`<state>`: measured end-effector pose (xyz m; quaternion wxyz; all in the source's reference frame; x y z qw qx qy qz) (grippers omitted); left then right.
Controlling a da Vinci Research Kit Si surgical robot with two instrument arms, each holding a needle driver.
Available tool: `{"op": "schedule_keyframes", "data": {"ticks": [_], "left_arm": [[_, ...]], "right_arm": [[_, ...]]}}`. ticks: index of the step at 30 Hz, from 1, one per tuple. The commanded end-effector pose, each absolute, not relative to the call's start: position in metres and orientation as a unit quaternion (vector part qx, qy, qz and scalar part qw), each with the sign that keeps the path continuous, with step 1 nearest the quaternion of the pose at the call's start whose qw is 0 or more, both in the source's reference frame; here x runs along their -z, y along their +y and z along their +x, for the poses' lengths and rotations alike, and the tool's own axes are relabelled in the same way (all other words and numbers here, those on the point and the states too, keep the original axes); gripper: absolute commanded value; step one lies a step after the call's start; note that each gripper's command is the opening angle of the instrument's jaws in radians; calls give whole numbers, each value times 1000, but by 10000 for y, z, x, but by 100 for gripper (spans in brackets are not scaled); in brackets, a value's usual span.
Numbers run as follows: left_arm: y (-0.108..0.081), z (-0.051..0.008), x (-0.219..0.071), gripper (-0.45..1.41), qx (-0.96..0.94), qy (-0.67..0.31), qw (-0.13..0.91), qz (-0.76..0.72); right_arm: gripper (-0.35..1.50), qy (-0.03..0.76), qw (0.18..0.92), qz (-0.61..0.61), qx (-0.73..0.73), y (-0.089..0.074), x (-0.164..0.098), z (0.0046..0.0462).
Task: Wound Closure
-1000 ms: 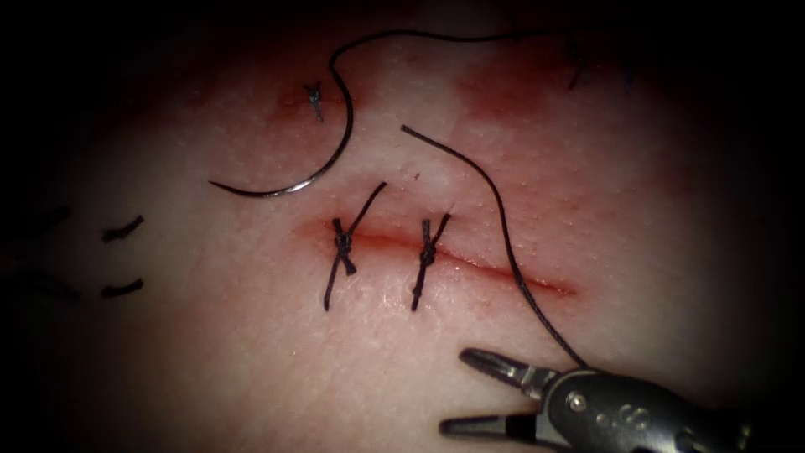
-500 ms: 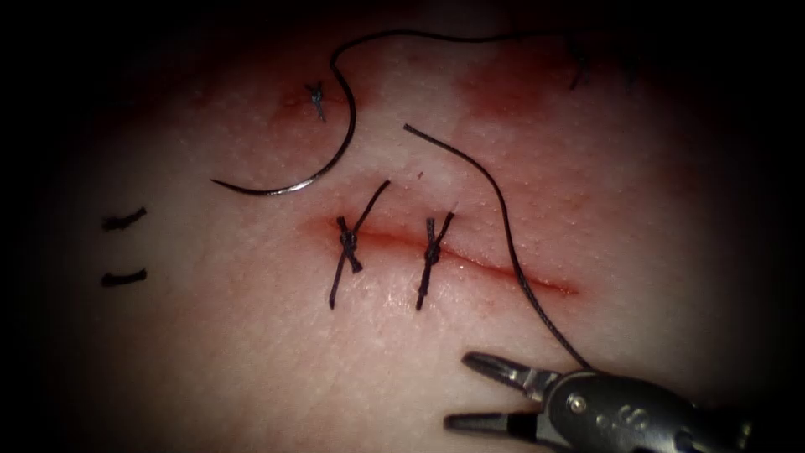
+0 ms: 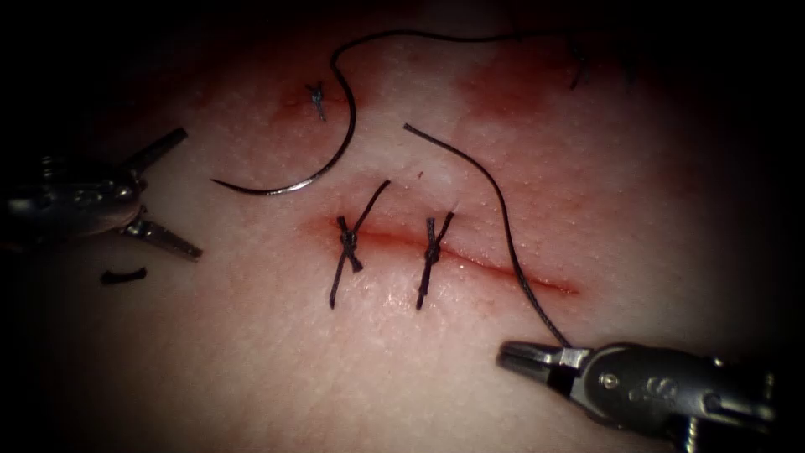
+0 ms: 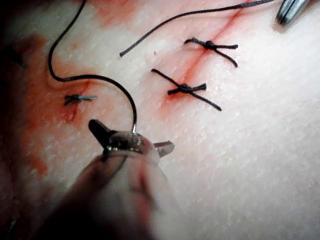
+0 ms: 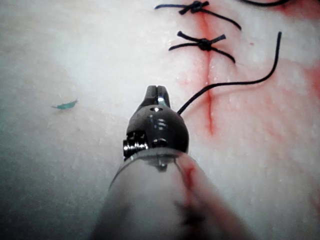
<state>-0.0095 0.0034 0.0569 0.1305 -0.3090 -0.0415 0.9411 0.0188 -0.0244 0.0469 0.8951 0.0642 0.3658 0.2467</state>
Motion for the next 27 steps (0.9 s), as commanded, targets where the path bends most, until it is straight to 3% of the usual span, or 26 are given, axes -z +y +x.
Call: {"op": "schedule_keyframes", "data": {"ticks": [1,11,18,27], "left_arm": [[37,-103,-579,96,-943,-37,131,-304],[51,-108,-619,88,-964,-72,94,-239],[45,-115,-646,84,-967,-84,79,-229],[47,-121,-665,44,-968,-98,67,-221]], "right_arm": [[-3,355,900,73,-241,-255,-482,190],[4,308,919,87,-228,-258,-497,173],[4,245,939,52,-237,-235,-506,125],[4,191,943,-9,-273,-187,-495,30]]}}
